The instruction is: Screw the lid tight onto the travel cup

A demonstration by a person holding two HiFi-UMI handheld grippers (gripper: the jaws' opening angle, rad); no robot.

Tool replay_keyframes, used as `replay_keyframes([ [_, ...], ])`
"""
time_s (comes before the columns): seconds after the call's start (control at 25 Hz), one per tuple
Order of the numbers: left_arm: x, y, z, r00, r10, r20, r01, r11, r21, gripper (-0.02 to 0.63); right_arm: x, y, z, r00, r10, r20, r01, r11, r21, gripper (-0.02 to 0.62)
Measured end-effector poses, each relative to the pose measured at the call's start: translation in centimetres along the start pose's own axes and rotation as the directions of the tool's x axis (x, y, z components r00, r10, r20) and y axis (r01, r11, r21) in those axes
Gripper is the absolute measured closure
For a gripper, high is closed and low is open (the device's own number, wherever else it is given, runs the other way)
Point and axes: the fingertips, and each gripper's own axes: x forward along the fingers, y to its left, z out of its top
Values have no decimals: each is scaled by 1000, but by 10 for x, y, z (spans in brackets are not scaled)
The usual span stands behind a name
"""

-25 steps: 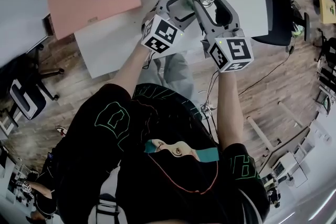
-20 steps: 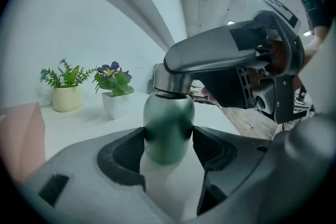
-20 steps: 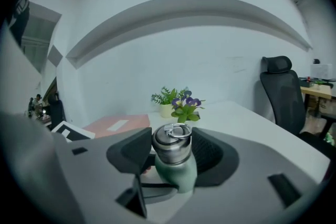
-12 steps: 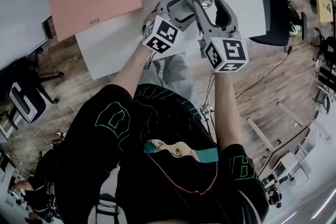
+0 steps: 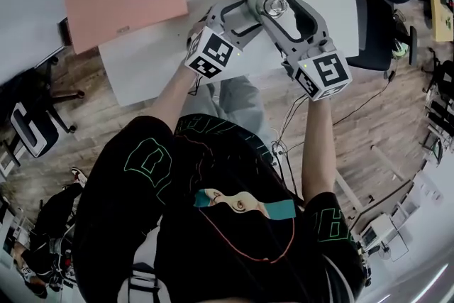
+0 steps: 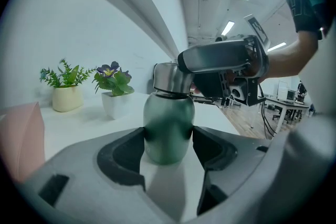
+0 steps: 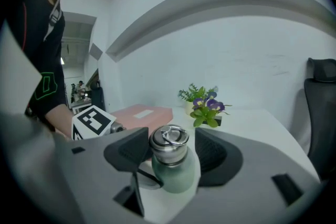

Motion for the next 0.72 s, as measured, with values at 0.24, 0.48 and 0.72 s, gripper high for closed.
replay_keyframes([
  [0.24,-2,-1,1,1000,0,2,0,1000,2,308,3,9,5,982,186,-15,-187,979,-81,330],
  [0.48,-3,-1,0,1000,4,4,-4,1000,3,308,5,14,3,961,272,-43,-275,954,-120,351],
  [0.72,-3,0,-1,1000,5,3,-5,1000,5,308,6,12,0,977,211,-42,-215,971,-105,354],
])
